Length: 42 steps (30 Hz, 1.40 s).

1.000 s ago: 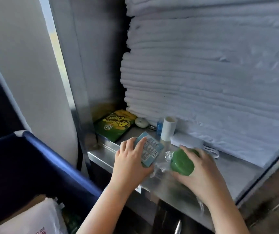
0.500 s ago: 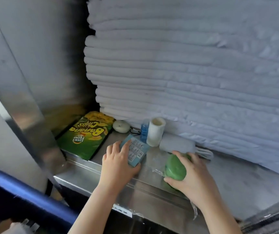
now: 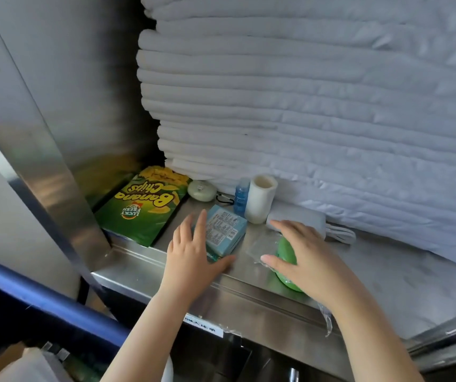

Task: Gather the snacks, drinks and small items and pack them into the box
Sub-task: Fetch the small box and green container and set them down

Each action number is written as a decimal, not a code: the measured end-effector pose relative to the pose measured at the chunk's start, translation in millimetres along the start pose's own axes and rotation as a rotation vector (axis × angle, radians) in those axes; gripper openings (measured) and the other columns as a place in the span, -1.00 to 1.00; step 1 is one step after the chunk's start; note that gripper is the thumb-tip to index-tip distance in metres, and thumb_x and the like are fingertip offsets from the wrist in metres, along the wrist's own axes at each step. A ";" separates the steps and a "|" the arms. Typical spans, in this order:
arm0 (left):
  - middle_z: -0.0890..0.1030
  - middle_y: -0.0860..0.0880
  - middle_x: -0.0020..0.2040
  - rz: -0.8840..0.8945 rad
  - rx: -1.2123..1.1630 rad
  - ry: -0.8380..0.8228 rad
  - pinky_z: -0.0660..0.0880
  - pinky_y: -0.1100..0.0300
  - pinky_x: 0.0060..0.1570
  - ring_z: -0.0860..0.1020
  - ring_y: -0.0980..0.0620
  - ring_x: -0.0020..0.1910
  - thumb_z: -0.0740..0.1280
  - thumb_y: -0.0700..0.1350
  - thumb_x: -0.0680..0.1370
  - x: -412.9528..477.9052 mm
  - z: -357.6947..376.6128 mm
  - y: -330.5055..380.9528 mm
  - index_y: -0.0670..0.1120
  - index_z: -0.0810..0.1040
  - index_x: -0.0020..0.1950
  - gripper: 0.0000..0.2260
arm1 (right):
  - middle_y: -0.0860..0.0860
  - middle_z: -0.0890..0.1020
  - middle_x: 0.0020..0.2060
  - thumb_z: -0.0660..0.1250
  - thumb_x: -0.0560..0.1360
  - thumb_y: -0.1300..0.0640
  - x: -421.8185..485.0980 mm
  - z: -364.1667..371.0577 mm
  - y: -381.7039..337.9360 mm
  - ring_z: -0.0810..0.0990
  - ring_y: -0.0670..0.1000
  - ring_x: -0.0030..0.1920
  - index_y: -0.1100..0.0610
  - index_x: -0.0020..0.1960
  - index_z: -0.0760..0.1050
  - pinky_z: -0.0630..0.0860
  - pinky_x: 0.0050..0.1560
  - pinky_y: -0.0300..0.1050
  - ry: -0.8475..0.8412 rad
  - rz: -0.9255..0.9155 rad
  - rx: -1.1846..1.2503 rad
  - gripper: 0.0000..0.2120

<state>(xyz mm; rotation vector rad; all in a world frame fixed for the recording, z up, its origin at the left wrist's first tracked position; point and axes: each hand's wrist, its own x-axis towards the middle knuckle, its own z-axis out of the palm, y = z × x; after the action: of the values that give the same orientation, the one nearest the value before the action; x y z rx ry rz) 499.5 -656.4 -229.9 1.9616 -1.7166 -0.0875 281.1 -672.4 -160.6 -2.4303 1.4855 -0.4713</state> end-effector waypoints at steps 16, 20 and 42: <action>0.35 -0.09 0.39 0.008 -0.327 0.058 0.17 0.24 0.28 0.27 0.02 0.33 0.54 0.09 0.28 -6.6 -18.3 -31.2 -0.12 0.02 0.53 0.01 | -0.12 0.34 0.40 0.23 0.55 -0.05 39.2 61.7 -71.7 0.32 -0.11 0.34 -0.01 0.40 0.34 0.27 0.25 -0.26 0.044 -0.187 -0.022 -0.57; 0.33 -0.03 0.36 0.067 -0.370 0.114 0.20 0.21 0.25 0.21 0.11 0.30 0.51 0.00 0.29 -9.8 -39.8 -34.5 -0.07 0.04 0.54 -0.05 | -0.18 0.40 0.34 0.21 0.48 -0.23 31.9 66.9 -76.6 0.38 -0.17 0.28 -0.05 0.37 0.35 0.32 0.13 -0.33 0.088 -0.185 0.060 -0.48; 0.13 0.08 0.48 0.203 -0.529 -0.121 -0.04 0.70 0.15 0.08 0.21 0.43 0.52 -0.12 0.37 15.6 -31.4 -15.0 -0.07 -0.11 0.54 -0.03 | -0.16 0.38 0.36 0.40 0.46 0.16 26.2 51.2 -61.7 0.54 -0.12 0.18 0.07 0.30 0.49 0.52 0.08 -0.24 0.366 -0.261 0.156 -0.59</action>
<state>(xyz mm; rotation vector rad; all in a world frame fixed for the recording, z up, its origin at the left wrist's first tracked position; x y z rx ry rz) 528.0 -659.5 -204.7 1.4146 -1.7360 -0.5379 362.8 -665.8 -180.5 -2.5162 1.1956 -1.0941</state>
